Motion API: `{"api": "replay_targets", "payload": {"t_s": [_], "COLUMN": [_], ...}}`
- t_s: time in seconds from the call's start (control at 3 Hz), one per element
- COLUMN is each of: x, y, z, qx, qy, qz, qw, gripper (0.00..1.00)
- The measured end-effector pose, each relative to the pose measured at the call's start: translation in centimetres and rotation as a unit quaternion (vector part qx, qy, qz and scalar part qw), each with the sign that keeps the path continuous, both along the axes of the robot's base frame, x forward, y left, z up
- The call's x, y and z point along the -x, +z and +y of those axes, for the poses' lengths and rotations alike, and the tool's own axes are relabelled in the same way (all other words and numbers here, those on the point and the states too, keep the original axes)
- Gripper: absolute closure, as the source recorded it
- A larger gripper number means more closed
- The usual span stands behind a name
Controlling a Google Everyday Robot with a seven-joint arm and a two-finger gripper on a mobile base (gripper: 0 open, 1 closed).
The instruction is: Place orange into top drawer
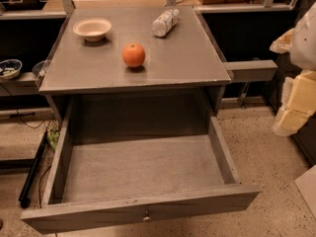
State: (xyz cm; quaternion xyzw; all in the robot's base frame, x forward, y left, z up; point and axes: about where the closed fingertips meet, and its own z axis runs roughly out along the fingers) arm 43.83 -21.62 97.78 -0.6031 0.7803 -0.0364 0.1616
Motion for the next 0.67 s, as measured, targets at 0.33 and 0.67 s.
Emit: {"api": "replay_targets", "payload": {"t_s": [0.33, 0.67], "x": [-0.1, -0.9], "y": [0.1, 0.4], "z": [0.1, 1.3], "qx": [-0.001, -0.010], "qy": [0.001, 0.016], "qz": [-0.002, -0.004], "qw": [1.0000, 0.9998], "gripper": [0.00, 0.00]}}
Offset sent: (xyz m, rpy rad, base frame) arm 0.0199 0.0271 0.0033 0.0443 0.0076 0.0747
